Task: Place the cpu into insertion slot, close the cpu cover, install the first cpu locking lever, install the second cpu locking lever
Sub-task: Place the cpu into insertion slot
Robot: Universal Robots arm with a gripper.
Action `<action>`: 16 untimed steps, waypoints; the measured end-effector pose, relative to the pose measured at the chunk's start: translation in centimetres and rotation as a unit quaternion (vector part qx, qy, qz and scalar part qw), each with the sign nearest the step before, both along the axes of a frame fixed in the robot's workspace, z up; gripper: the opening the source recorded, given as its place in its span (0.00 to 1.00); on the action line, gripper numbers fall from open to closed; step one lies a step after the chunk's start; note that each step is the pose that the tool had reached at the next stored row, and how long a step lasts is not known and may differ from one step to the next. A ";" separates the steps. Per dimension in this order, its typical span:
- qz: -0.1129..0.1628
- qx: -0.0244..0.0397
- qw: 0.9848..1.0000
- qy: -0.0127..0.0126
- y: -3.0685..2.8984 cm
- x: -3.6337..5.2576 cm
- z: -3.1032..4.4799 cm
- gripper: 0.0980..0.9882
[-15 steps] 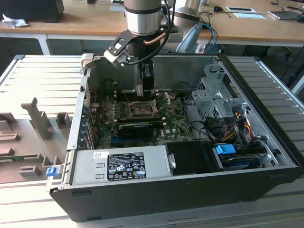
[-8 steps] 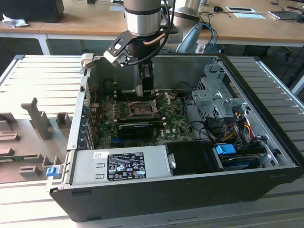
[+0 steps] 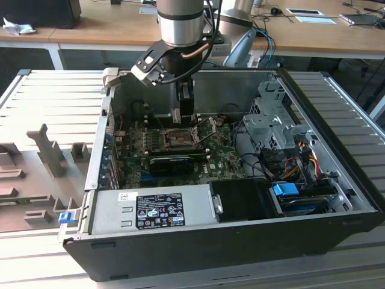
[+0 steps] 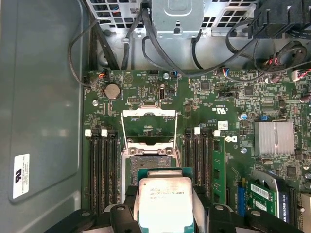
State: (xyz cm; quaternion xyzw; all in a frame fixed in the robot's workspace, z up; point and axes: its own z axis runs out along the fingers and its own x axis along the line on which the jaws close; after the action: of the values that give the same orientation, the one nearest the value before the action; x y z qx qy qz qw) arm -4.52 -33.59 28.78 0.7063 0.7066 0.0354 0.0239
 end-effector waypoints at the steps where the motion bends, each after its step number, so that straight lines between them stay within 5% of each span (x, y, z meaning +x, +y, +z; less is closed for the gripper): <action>1: 0.000 0.000 1.000 0.000 0.00 0.00 -0.01 0.49; 16: -0.006 0.000 1.000 0.000 0.22 -0.01 -1.62 0.49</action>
State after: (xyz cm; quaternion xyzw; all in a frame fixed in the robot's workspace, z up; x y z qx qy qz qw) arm -4.53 -33.38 27.15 0.7109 0.7020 0.0353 0.0242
